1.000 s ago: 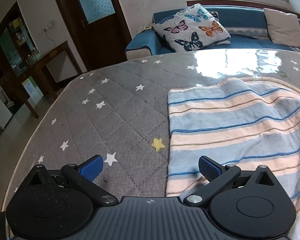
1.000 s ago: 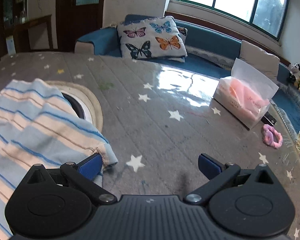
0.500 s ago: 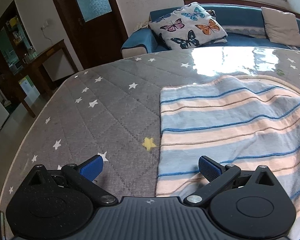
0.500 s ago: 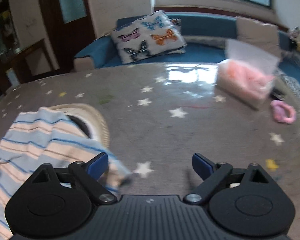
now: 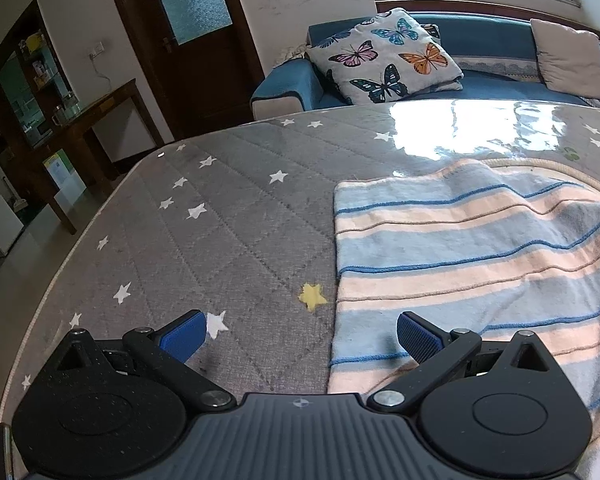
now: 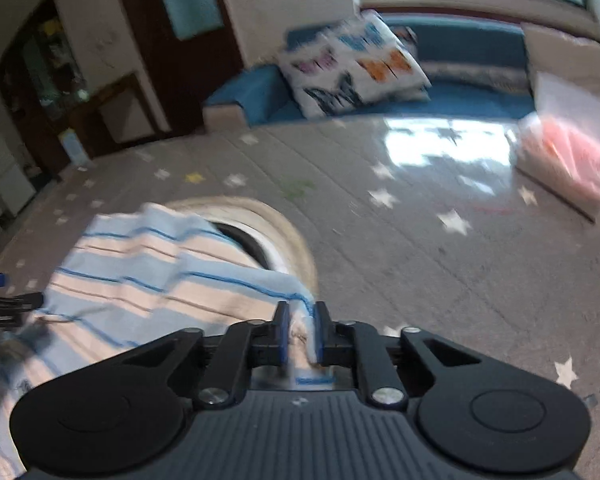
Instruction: Fold clothes
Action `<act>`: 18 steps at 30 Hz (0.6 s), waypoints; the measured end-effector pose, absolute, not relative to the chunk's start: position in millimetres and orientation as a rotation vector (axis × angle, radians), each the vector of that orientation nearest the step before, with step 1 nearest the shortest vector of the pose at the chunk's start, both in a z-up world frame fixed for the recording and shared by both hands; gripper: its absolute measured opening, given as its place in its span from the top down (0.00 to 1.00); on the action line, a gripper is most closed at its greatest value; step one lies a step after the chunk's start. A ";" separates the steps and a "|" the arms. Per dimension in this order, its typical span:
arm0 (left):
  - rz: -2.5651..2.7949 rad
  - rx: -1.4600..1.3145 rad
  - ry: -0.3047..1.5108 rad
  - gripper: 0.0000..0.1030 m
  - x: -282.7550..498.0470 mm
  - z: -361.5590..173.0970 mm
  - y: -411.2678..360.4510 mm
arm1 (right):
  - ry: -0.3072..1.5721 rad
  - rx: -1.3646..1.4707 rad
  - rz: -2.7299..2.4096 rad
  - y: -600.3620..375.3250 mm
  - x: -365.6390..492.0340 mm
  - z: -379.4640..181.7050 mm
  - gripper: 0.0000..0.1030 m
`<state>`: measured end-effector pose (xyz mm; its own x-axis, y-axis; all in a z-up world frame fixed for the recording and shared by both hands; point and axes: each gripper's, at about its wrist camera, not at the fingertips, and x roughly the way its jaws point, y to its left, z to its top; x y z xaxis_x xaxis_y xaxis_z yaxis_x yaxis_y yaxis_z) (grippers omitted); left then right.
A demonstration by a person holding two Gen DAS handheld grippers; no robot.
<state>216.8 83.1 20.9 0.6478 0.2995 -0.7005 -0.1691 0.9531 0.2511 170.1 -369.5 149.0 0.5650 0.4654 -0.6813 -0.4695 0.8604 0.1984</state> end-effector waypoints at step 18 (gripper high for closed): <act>0.293 0.160 0.825 0.00 220.0 20.2 94.8 | 0.769 -0.189 0.953 -313.8 75.5 160.1 0.80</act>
